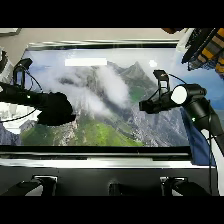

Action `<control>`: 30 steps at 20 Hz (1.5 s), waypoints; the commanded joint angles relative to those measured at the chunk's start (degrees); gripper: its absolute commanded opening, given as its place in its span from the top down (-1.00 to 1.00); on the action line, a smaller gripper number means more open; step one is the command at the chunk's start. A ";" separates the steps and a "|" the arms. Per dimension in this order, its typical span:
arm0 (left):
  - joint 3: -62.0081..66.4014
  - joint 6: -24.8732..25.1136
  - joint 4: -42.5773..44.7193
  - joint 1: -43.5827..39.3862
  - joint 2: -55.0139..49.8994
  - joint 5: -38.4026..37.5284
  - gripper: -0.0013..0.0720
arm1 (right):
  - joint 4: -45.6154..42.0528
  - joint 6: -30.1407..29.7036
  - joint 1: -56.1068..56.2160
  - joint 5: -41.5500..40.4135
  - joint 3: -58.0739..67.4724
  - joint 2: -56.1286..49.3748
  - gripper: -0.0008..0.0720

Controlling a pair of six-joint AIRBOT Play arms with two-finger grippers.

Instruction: Fold the clothes and pants, and hang the long-sleeved shirts on hangers.

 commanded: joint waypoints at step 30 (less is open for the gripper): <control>-2.36 -18.10 17.31 4.72 -22.03 9.73 -1.00 | 0.07 0.02 0.07 -1.38 0.07 0.04 0.87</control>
